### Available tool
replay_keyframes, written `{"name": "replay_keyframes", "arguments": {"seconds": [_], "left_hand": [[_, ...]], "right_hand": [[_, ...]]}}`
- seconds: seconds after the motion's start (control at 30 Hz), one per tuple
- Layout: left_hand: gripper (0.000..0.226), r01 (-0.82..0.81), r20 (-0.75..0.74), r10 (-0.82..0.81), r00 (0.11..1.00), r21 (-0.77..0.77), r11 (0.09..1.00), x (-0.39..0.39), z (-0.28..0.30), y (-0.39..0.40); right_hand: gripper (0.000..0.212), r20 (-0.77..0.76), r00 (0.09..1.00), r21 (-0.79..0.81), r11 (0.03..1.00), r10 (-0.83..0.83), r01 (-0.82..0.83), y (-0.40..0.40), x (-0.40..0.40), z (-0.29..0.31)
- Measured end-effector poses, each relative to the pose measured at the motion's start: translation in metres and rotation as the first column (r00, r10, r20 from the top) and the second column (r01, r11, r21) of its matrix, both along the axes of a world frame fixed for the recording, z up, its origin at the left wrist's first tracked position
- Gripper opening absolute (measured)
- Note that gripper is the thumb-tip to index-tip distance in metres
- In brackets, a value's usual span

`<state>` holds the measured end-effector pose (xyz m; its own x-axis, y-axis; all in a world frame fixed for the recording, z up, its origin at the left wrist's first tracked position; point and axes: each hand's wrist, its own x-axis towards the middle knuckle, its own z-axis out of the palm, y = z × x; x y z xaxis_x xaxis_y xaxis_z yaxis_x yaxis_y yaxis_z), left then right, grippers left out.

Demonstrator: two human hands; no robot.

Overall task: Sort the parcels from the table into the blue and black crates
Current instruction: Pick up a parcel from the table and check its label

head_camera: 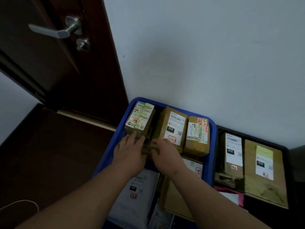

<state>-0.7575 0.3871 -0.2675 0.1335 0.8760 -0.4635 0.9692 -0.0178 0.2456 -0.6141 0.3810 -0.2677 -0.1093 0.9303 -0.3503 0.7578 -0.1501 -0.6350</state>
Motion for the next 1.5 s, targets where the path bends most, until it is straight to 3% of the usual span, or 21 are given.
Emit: {"name": "replay_keyframes", "arguments": {"seconds": [0.13, 0.33, 0.5, 0.73, 1.0, 1.2, 1.5], "left_hand": [[0.07, 0.008, -0.07, -0.009, 0.997, -0.01, 1.0, 0.022, 0.018, -0.039], [0.07, 0.019, -0.056, -0.022, 0.998, -0.055, 0.998, 0.059, 0.033, -0.104], [0.063, 0.16, -0.034, -0.162, 0.986, -0.041, 0.986, 0.089, 0.047, -0.143], [0.056, 0.357, 0.029, -0.362, 0.932, 0.116, 0.927, 0.127, 0.049, -0.196], [0.064, 0.506, 0.108, -0.515, 0.85, 0.103, 0.856, 0.202, 0.08, -0.248], [0.064, 0.584, 0.05, -0.591, 0.805, 0.114, 0.804, 0.294, 0.083, -0.279], [0.063, 0.629, 0.084, -0.641, 0.763, 0.135, 0.766, 0.483, 0.094, -0.352]], "right_hand": [[0.038, 0.245, 0.953, 0.122, 0.969, 0.179, -0.214, -0.034, 0.039, 0.012], [0.049, 0.39, 0.88, 0.029, 0.952, 0.27, -0.304, -0.099, 0.095, 0.024], [0.052, 0.441, 0.882, 0.036, 0.978, 0.167, -0.203, -0.156, 0.124, 0.035], [0.044, 0.49, 0.871, 0.105, 0.994, -0.021, -0.035, -0.245, 0.16, 0.057], [0.048, 0.515, 0.84, 0.118, 0.984, -0.174, 0.131, -0.328, 0.23, 0.079], [0.049, 0.525, 0.813, 0.129, 0.968, -0.251, 0.216, -0.379, 0.31, 0.09], [0.049, 0.571, 0.77, 0.075, 0.952, -0.285, 0.297, -0.468, 0.497, 0.107]]}}
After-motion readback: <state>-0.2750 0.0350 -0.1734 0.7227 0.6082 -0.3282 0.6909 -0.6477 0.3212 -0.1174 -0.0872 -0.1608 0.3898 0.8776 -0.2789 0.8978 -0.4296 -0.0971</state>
